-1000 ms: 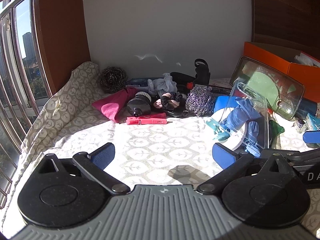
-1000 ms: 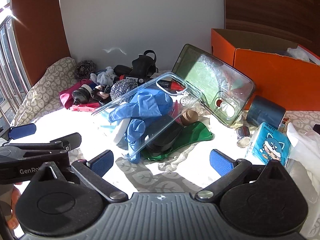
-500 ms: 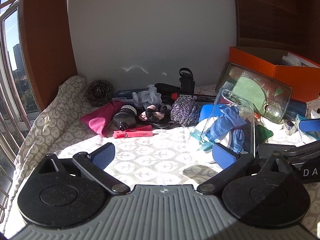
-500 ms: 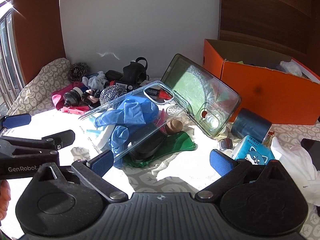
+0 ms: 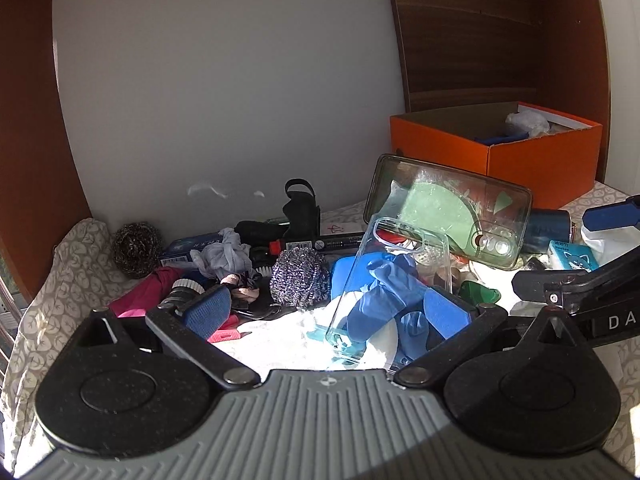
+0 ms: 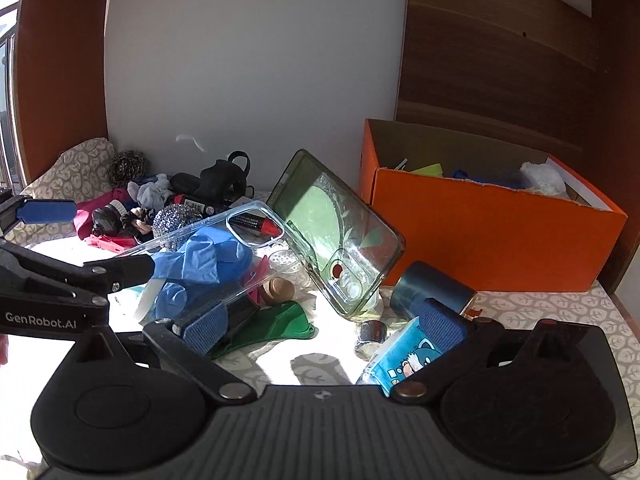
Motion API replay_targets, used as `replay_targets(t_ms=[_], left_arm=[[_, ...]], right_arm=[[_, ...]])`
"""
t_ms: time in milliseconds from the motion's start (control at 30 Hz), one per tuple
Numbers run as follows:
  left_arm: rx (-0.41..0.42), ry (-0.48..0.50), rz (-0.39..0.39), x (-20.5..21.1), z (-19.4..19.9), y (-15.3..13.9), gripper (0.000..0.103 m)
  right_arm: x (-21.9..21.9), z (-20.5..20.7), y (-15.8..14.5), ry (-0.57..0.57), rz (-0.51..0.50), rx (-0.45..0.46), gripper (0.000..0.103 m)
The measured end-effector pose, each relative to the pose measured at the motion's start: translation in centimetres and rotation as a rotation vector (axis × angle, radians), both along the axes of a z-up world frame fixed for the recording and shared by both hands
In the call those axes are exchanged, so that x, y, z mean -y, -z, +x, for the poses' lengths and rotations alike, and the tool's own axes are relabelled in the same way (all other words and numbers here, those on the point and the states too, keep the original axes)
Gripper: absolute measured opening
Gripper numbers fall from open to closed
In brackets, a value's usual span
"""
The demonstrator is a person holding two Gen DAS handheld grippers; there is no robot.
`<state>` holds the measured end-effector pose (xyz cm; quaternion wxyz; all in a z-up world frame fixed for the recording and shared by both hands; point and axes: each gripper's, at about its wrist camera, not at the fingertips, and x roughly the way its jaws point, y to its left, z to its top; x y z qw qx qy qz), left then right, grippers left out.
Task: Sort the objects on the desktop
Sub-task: 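Move both tools toward the clear plastic container on the bed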
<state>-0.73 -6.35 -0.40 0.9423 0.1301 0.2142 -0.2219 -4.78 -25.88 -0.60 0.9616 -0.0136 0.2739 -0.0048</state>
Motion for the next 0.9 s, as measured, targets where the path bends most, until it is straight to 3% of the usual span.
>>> replay_targets(t_ms=[133,267,433,633,667,733,900], left_arm=[[-0.004,0.082,0.003,0.6,-0.1,0.2,0.103],[0.044,0.138,0.095,3.3,0.0,0.8,0.103],[0.038,0.101,0.144,4.9,0.9,2.0,0.103],[0.009,0.058,0.134,4.5,2.1,3.0,0.103],[-0.001,0.07,0.117,4.3,2.3,2.9,0.099],[-0.034,0.11,0.071,3.6,2.3,2.5,0.081],[-0.056,0.129,0.037,1.2,1.6,1.8,0.079]], right_arm=[[1.6,0.1,0.0,0.048,0.013,0.001,0.103],[2.5,0.6,-0.1,0.063,0.018,-0.001,0.103],[2.0,1.7,0.4,0.034,0.029,0.02,0.103],[1.4,2.7,0.6,-0.012,0.065,0.025,0.103],[1.2,2.7,0.7,-0.02,0.068,0.025,0.103],[1.0,2.8,0.7,-0.037,0.063,0.022,0.103],[0.3,3.1,0.5,-0.063,0.064,0.028,0.103]])
